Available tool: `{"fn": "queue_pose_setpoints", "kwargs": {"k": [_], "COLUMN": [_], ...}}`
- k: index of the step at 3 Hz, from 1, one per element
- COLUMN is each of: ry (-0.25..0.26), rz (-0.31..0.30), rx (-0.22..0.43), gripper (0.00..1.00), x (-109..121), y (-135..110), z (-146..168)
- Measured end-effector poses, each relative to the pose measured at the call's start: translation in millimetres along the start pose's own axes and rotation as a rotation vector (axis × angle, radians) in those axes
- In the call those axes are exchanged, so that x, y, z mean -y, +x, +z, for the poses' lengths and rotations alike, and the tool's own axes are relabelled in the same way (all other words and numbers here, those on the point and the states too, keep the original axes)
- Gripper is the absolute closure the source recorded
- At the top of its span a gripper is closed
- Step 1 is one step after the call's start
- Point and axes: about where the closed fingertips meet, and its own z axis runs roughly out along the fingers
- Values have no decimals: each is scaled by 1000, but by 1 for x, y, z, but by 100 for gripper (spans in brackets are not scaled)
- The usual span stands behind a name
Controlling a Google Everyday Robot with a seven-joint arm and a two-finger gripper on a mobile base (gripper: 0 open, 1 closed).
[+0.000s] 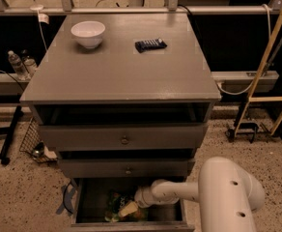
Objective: Pick green rice chip bag from bottom drawer and place on counter
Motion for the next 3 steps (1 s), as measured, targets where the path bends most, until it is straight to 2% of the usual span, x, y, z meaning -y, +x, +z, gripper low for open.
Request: {"fn": "queue_pose_setpoints", "kwargs": {"k": [1, 3], "ry": [-2, -2], "rz": [11, 25], "rx": [-5, -1], "gripper": [0, 49], "x": [6, 9], "y": [5, 15], "z": [6, 4]}}
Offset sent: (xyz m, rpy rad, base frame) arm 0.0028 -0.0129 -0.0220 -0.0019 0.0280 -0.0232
